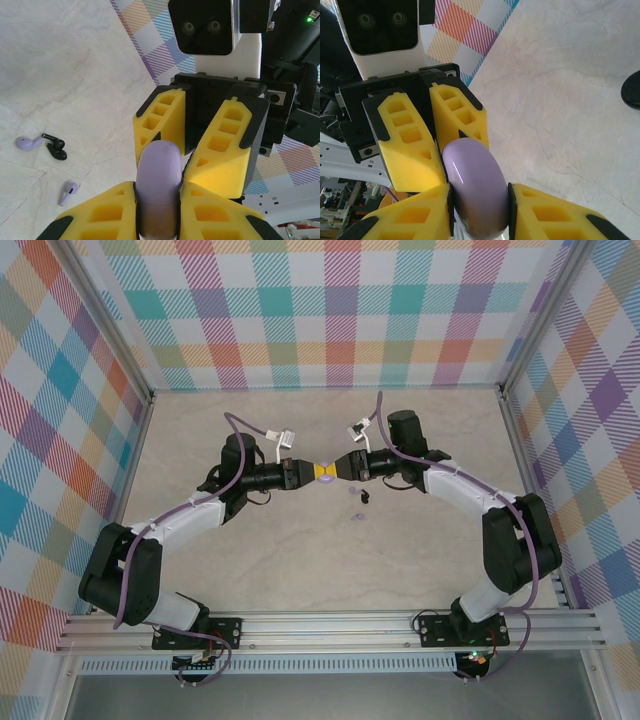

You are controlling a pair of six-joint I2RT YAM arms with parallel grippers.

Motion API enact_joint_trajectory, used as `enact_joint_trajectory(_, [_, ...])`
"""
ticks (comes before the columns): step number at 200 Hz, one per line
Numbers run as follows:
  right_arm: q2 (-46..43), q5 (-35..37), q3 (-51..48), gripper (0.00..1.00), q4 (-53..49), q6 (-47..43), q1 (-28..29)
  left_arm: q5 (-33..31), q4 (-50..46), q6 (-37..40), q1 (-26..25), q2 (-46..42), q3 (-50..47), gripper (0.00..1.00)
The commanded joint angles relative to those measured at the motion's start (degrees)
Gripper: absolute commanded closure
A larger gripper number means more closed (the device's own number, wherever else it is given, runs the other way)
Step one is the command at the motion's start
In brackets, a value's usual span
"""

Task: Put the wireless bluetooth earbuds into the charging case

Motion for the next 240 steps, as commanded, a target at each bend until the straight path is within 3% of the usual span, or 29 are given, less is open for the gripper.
enact_joint_trajectory(1, [-2.4,-4.1,-0.5,0.69,4.6,1.1,0.1,0.4,-0.7,1.3,-0.5,-0.8,1.1,0.88])
enact_joint_trajectory(108, [-2.4,-7.2,-0.9,0.62,9.0,3.8,0.1,1.7,3.3,-0.8,-0.7,-0.6,0.9,0.88])
enact_joint_trajectory(144, [-2.9,-7.4,-0.8,0.71,9.0,4.0,0.1,1.5,3.3,-1.0,-0.8,-0.3,0.9,0.88])
enact_joint_trajectory(171, [-4.1,-5.4,-1.2,0.78,8.7,4.1,0.1,1.6,3.4,-1.2,-0.9,-0.4,0.7,0.79])
enact_joint_trajectory(240, [-4.5,-4.1,-0.9,0.81,9.4,5.7,-0.1,2.1,3.3,-1.1,-2.4,-1.5,0.5,0.69])
